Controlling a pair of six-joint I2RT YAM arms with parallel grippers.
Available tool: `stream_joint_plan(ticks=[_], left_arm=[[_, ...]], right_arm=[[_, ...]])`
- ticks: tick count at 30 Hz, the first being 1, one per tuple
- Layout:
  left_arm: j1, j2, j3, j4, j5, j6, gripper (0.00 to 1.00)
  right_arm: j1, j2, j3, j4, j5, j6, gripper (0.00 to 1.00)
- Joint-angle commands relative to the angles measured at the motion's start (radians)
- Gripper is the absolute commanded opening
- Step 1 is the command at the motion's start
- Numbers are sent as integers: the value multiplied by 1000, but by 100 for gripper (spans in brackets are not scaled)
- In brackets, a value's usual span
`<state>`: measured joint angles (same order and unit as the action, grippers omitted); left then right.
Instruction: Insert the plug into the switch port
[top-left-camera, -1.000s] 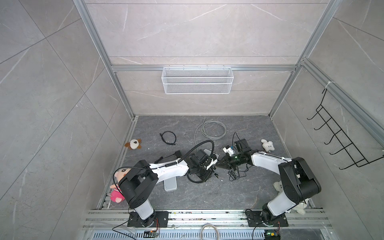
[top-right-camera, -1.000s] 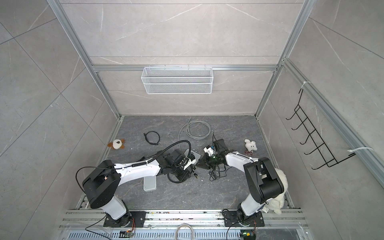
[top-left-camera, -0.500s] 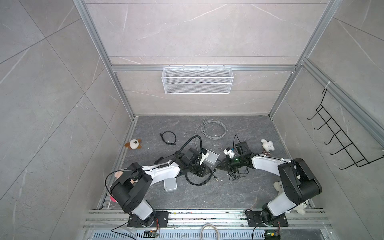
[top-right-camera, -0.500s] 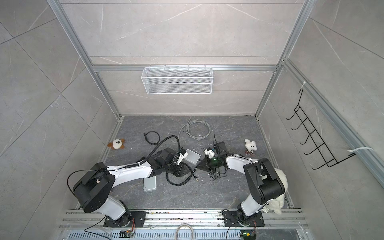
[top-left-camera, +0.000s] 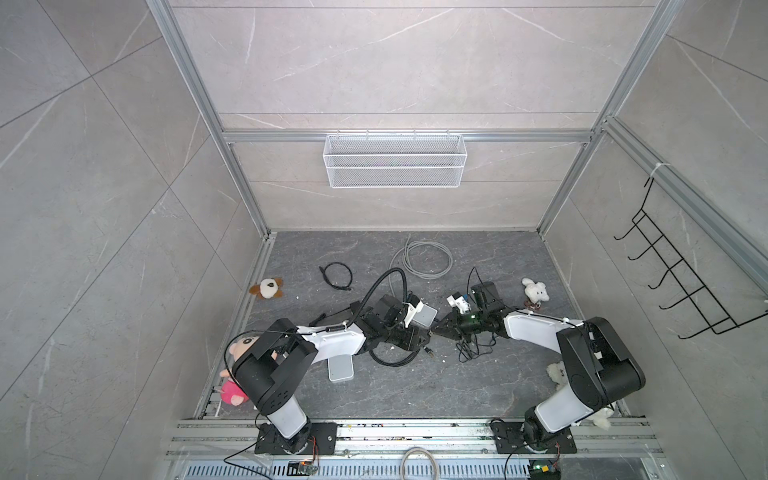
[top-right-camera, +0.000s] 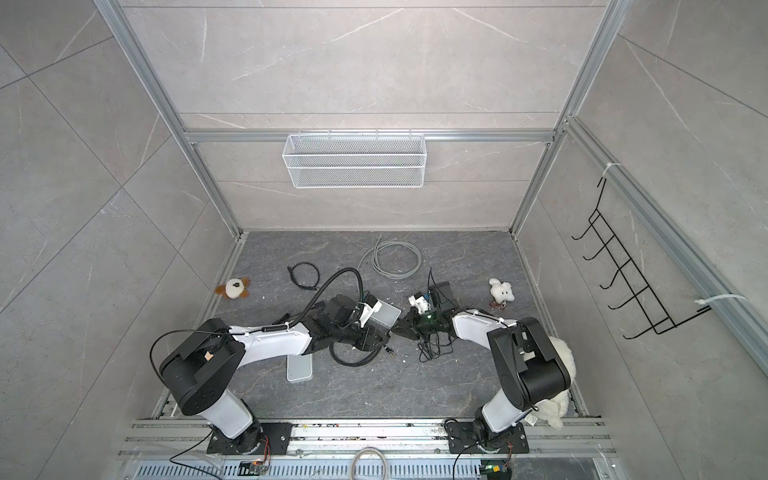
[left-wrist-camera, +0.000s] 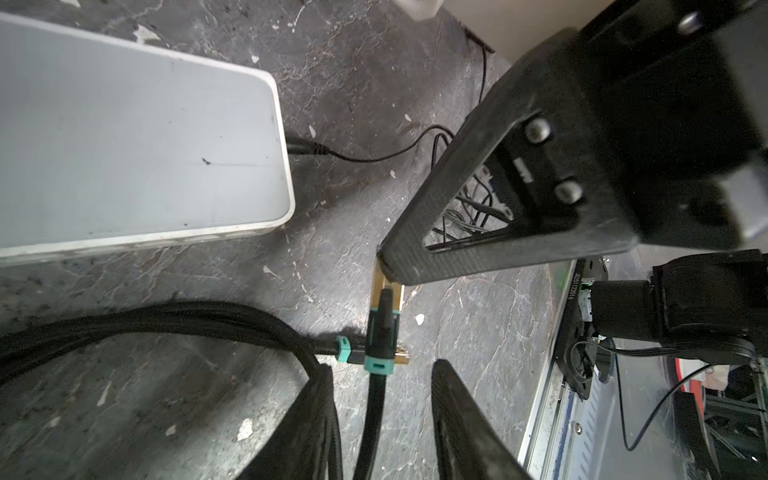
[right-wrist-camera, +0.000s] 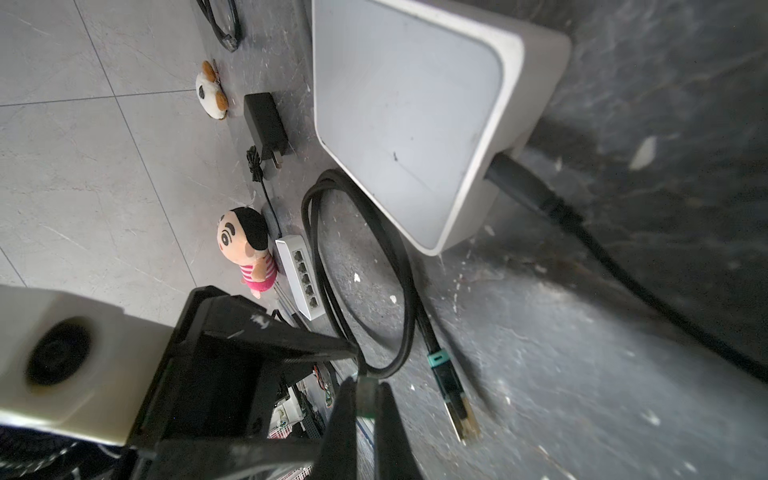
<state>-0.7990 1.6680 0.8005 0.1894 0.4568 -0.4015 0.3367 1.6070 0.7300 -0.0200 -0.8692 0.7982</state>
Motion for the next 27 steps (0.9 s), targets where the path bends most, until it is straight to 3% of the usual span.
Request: stream_joint_plan(ticks=[1,14,23,25,27], left_arm=[[-6,29,19,38,17,5,40],[-3,77,53,100,63,-7,34],[-3,78,43,104,62,-6,15],[-3,76,47,77,43,8,13],[-3,75,74,-14,-16,45,11]], right_arm=[[4,-27,-12,18,-28,18,1],[5,-19,-5,-7,-27,-4,1],[5,-16,-6,-13,-22,-9,1],[4,-11,-3,-18,-17,-18,3],[1,-7,15,-51,4,-54,15]])
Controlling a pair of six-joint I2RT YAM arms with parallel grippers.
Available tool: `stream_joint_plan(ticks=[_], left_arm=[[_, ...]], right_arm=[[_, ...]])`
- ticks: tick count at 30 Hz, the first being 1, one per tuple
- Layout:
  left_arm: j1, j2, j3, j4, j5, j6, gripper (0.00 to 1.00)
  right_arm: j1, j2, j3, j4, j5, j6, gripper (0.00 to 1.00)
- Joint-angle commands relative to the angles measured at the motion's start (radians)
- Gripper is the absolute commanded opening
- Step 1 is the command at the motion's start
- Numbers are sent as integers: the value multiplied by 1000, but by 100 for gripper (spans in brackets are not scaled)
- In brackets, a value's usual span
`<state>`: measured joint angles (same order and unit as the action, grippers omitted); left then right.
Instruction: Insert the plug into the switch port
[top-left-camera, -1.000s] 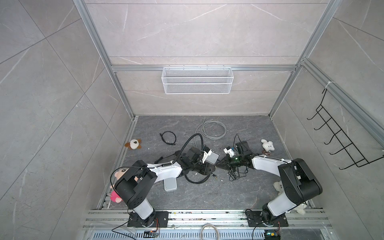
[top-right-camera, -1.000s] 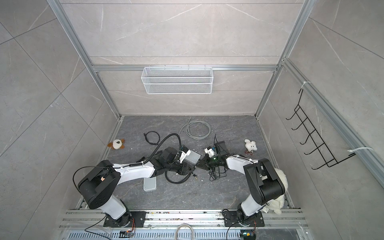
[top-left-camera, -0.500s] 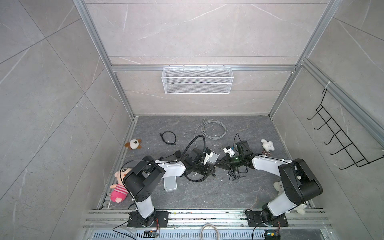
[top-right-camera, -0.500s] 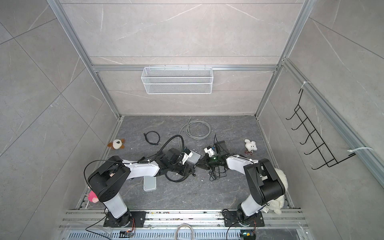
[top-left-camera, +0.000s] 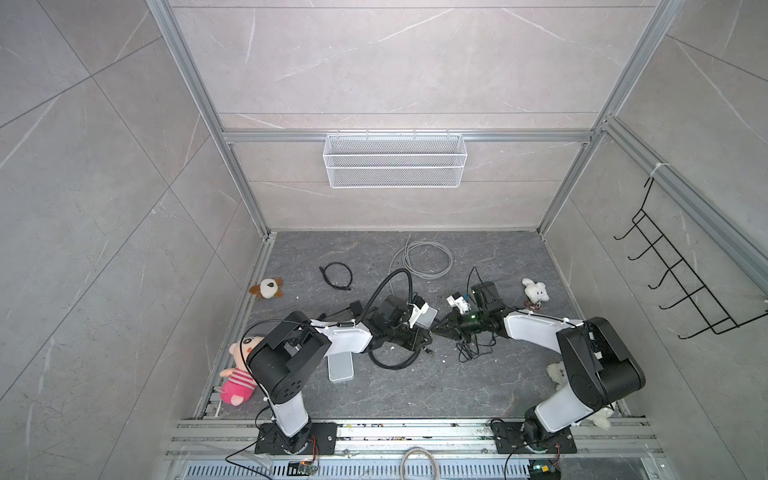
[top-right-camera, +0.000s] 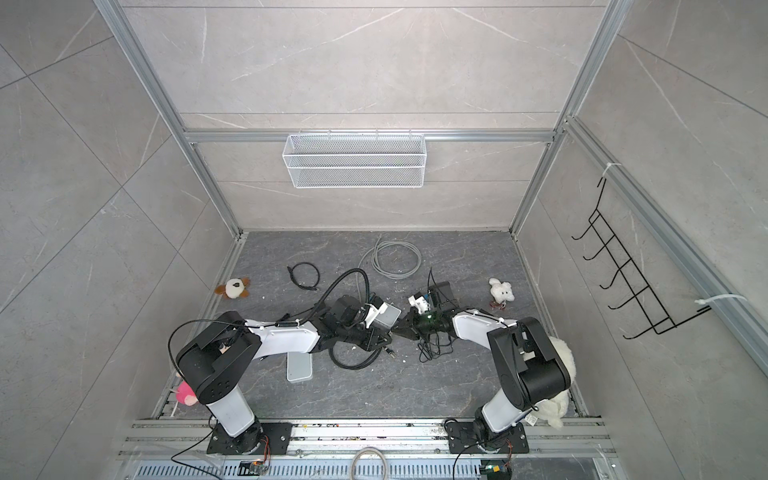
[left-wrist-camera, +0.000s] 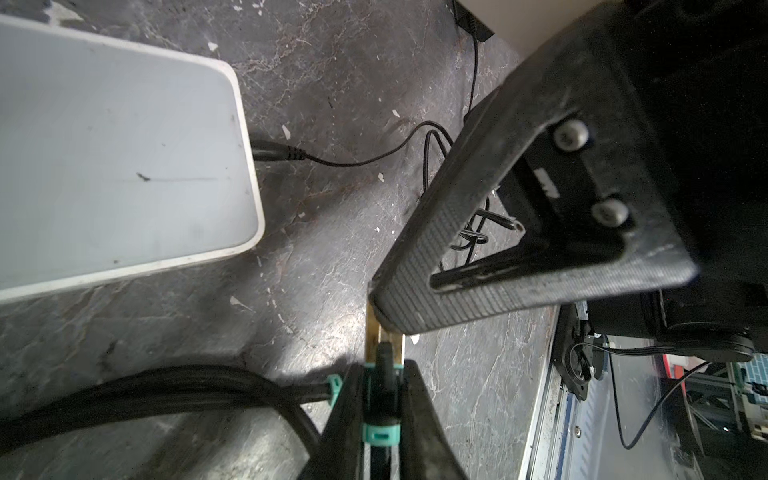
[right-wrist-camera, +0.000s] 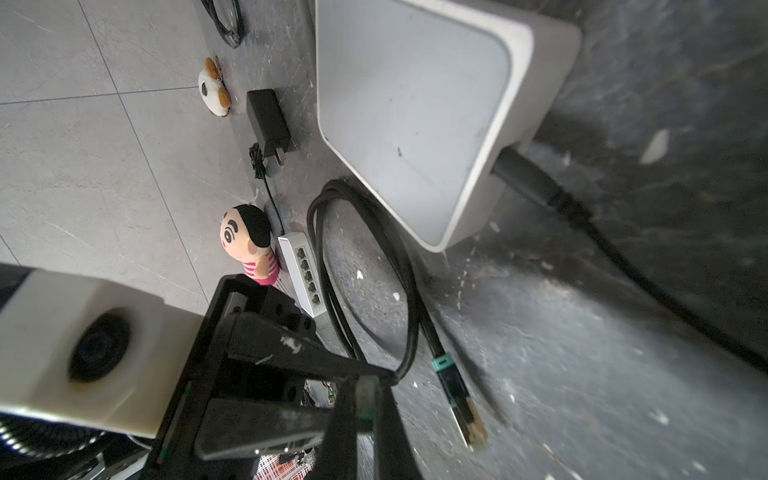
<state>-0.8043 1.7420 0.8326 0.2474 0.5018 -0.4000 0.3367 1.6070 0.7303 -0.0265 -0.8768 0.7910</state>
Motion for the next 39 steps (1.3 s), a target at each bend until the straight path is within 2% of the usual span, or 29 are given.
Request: stream_joint_plan(ticks=[1,4,6,10,13,19,22,27,39], left_arm=[[0,2,61,-137,-105,69,11],[-9,18,136,-342,-265,148,11],[-10,33,170,-415,-333,170,11],[-24,64,218,-502,-443,192,11],[-33,94,243,-539,-471,203,11],[-52,135,269,-568,-496,204,11],[-52,143,287,-597,-525,198,11],[-51,157,299,-606,-505,208,12],[-52,214,414,-694,-527,218,12]], right_arm=[[-3,-6,32,-74,25,-80,19],[-30,-1,136,-205,141,-213,29],[-30,21,219,-265,242,-287,31],[-31,88,331,-273,330,-372,34],[-29,127,367,-252,394,-424,36],[8,209,418,-212,451,-510,41],[29,252,431,-189,448,-542,42],[35,297,433,-128,410,-555,43],[54,375,500,-254,320,-666,42]])
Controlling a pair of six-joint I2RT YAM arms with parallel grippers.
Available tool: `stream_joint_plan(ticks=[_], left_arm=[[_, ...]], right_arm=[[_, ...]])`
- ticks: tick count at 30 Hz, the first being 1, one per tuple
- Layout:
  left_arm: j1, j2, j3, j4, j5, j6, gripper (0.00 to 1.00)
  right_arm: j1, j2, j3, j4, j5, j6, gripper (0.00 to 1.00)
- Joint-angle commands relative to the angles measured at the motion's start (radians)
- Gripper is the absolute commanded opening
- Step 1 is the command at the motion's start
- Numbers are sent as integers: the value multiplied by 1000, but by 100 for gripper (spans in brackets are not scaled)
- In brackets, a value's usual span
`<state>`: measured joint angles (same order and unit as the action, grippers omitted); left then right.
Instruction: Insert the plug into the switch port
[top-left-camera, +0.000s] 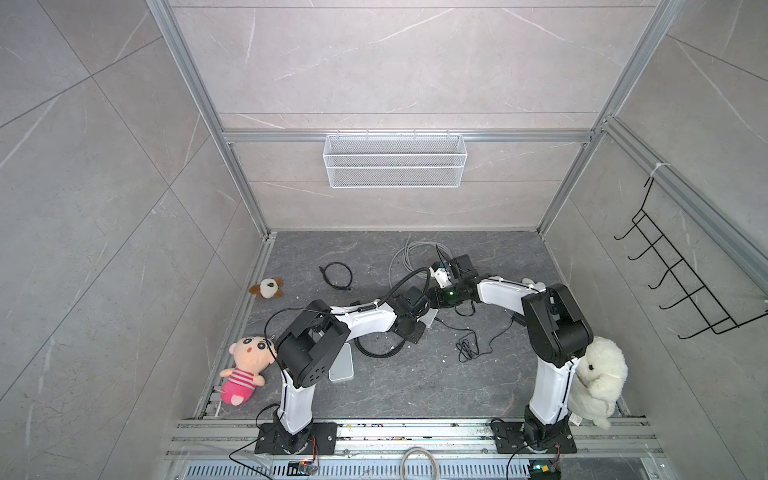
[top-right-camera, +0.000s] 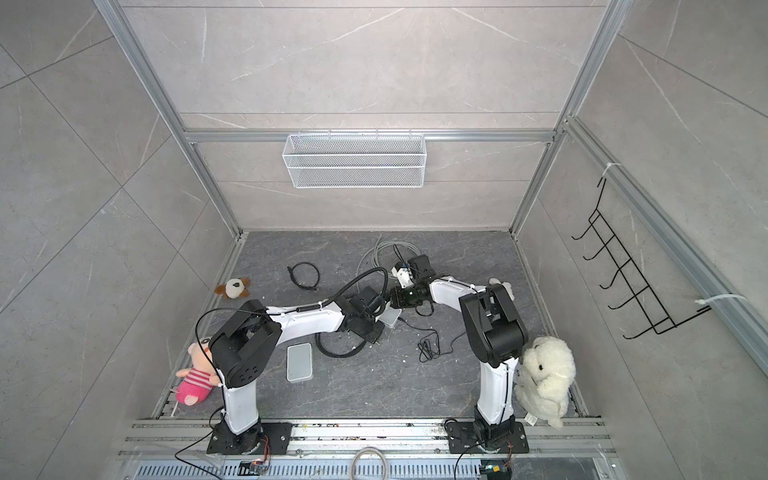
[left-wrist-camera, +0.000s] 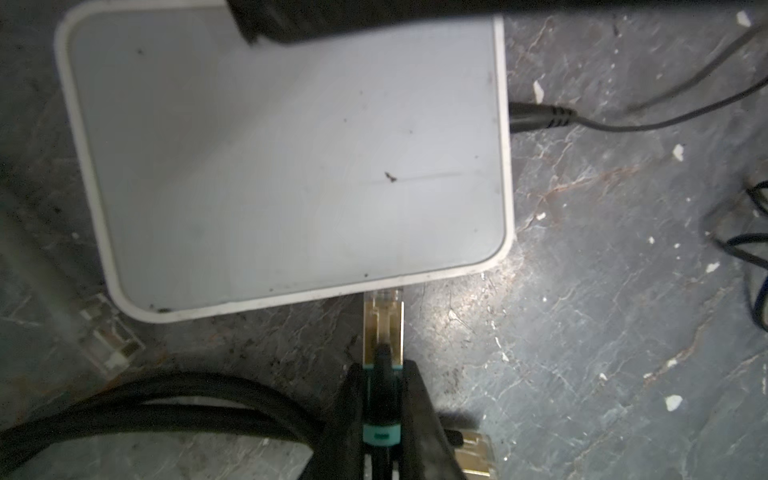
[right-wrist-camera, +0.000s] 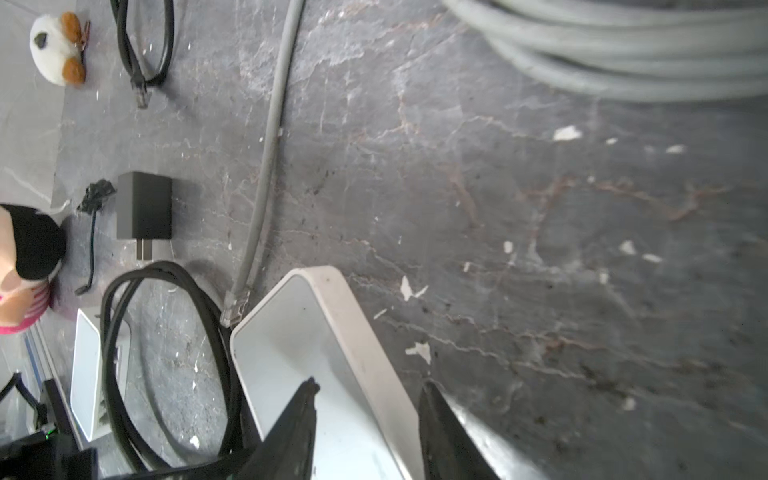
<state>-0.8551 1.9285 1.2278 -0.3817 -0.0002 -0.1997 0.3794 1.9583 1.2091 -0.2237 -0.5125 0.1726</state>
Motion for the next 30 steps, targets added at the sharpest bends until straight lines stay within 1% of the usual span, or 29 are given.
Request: stream_joint_plan(ticks=[1,5,9,12,15,18,22,26,30], left_arm=[[-1,31,22,-67,-24,19,12],[-1,53,68,-131,-29,33,12],[-1,62,79,-154,-55,4,12],[-1,53,55,-102,-80,-7,12],[-1,53,52,-54,-97,7,12],[1,45,45,12,-95,55,12],[11,20,19,106,-22,162,12],[26,20,45,108,10,250,11],[56,17,55,117,28,266,11]], right_arm=[[10,29,25,-68,-50,-52,42],[11,48,38,-122,-70,-61,40],[10,48,24,-150,-90,-59,40],[10,57,27,-194,-104,-76,39],[11,73,51,-269,-146,-91,37],[11,56,23,-271,-153,-111,37],[10,69,52,-302,-128,-171,37],[11,93,91,-304,-181,-202,36],[12,103,90,-306,-251,-206,32]])
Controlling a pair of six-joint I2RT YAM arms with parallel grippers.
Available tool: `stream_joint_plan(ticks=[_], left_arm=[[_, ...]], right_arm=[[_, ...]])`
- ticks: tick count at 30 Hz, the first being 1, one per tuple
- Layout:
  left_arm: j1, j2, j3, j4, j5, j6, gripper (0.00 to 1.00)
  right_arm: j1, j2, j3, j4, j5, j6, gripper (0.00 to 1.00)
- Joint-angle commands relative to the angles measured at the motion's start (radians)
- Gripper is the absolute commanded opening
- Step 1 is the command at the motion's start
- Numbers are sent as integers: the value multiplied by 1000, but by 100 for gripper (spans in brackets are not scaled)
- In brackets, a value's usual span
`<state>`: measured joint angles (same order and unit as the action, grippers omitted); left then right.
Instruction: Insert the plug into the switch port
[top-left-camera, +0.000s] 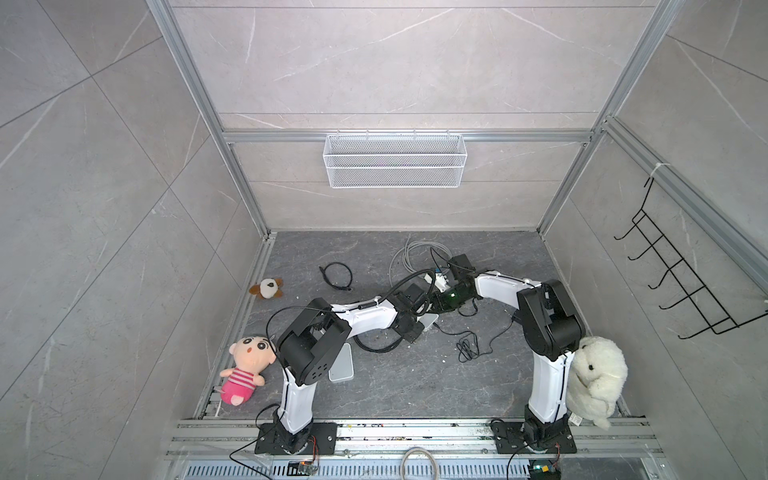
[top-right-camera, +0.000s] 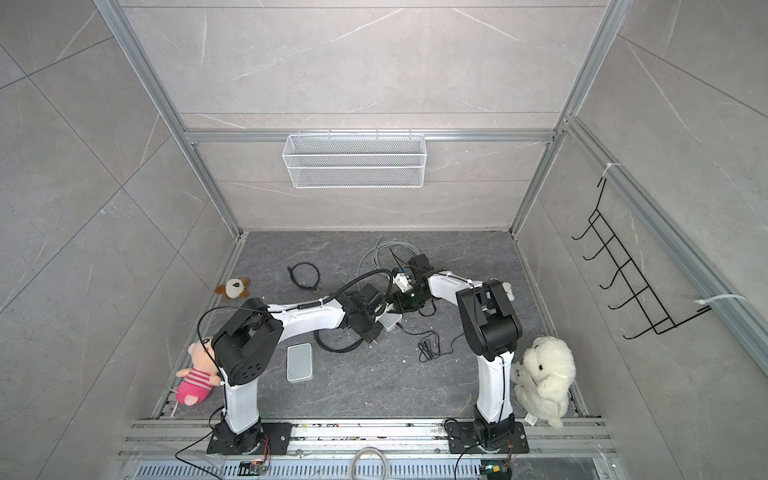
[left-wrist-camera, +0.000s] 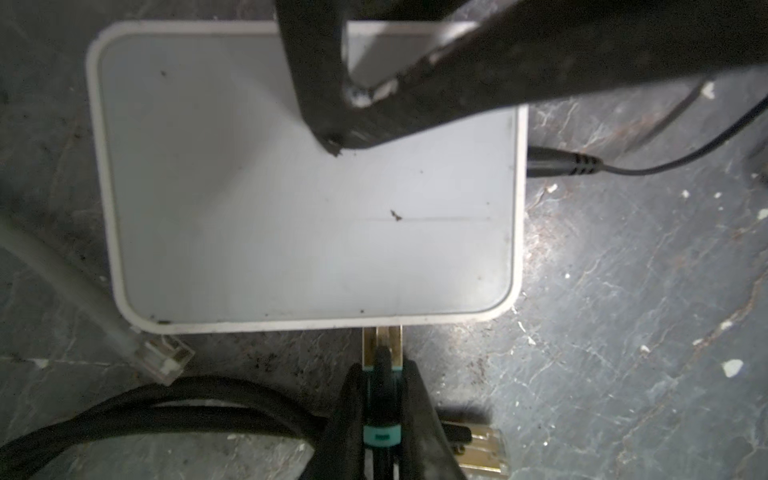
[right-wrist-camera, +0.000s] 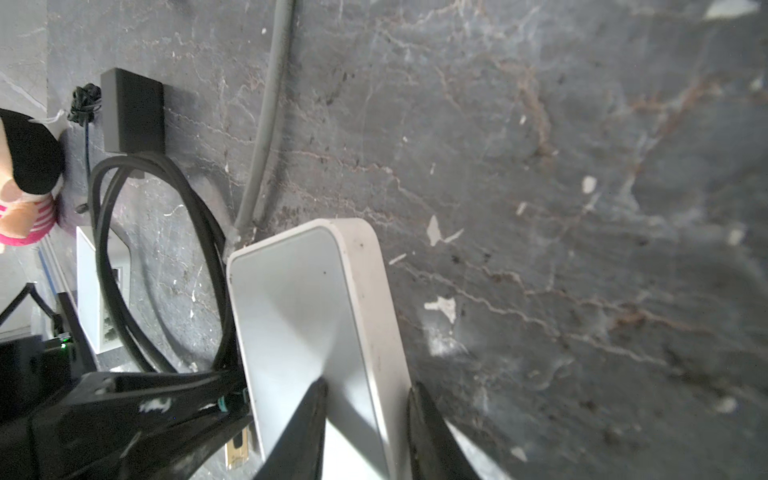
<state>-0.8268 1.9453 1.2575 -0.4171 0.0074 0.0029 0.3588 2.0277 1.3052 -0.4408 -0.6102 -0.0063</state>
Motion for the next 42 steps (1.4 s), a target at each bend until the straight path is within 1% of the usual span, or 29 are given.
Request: stream_joint_plan(ticks=[1,5,7,11,12,14,17,23,29,34,36,39,40,42], left_arm=[[32,0,23,167,25,66,11],[38,18,37,196,32,79,11],[37,14,29,238,53,90,11],[38,6,42,252,141,173,11],[37,6,52,242,161,196,11],[38,7,72,222,186,220,11],[38,6,87,238,196,218,11],[34,41,127,264,219,202,10],[30,61,139,301,254,188,10],[30,57,140,351,276,163,10],[29,51,131,381,280,154,10],[30,53,128,383,267,145,12],[29,49,129,358,250,147,12],[31,27,96,350,223,146,15]], right_arm=[[32,33,-17,-78,-180,-22,32],[40,31,-67,-47,-280,-21,31],[43,34,-84,-36,-322,-32,32],[45,47,-68,-69,-334,-74,33],[45,58,-45,-103,-318,-88,33],[45,83,15,-187,-324,-131,33],[52,99,63,-272,-360,-189,32],[100,110,47,-361,-419,-286,32],[121,111,30,-376,-477,-313,31],[129,105,42,-416,-473,-320,31],[131,91,27,-404,-467,-303,31],[125,58,-2,-377,-389,-245,31],[111,45,-11,-364,-337,-209,32],[65,20,-14,-364,-276,-161,32]])
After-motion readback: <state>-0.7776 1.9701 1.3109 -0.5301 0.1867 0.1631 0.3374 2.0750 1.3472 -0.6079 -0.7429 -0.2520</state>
